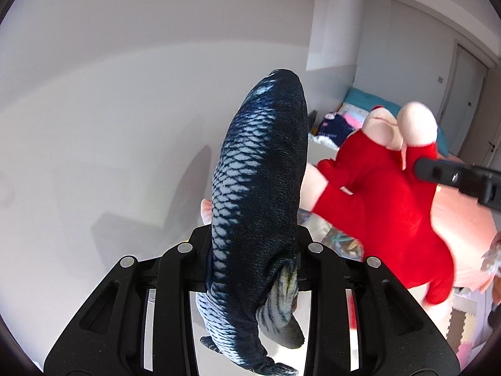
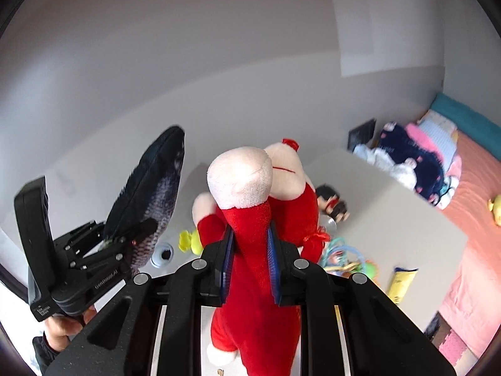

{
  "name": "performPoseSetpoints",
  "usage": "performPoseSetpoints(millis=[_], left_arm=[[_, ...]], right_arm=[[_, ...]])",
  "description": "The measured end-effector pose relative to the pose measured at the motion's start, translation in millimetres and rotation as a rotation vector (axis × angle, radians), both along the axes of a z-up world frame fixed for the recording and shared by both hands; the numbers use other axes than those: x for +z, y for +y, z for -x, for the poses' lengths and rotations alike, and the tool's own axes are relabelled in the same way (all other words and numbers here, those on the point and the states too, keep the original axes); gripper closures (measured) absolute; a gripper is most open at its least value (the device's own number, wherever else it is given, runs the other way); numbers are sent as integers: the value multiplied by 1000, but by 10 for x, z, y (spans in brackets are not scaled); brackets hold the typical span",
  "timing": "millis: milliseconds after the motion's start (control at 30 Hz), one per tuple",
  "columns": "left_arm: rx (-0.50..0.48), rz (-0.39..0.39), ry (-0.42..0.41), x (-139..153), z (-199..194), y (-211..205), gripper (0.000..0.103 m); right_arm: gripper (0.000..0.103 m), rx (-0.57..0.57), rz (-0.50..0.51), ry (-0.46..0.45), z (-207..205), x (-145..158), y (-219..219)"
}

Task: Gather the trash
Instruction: 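Carry the fish and doll over the black trash bag and release both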

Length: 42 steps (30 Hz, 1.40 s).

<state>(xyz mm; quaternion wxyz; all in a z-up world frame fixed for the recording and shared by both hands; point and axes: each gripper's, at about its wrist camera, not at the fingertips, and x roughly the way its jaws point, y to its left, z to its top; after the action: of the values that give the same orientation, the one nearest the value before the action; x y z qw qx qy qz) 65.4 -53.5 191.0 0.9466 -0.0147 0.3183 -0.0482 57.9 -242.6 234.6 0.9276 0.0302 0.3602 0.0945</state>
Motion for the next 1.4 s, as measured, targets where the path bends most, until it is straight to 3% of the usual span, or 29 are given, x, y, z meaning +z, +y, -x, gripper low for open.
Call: performPoseSetpoints(millis=[333,700,867,900,1000,1100,1400], left_arm=[[-117,6,-41,280,151,-622,71],[-339,20,-21,299,69,-1790,70],[-442,22,14,184,108,-2309,70],[-462,21,19,320,48,-2520,70],[-536,8,50,210,-35,-2995,70],[-595,0,86,-22,-60,-3448,70],[-693,-33,228,-639,-220,-4290,70]], right_arm=[[82,-135,35,-98,578,541,-633],[82,-315,67,-116,1155,653,-1650],[82,-409,63,-89,1327,554,-2181],[82,-431,61,-81,1359,519,-2305],[82,-493,45,-62,1461,403,-2647],[82,-553,29,-32,1528,254,-2976],[82,-684,-29,96,1491,-397,-3840]])
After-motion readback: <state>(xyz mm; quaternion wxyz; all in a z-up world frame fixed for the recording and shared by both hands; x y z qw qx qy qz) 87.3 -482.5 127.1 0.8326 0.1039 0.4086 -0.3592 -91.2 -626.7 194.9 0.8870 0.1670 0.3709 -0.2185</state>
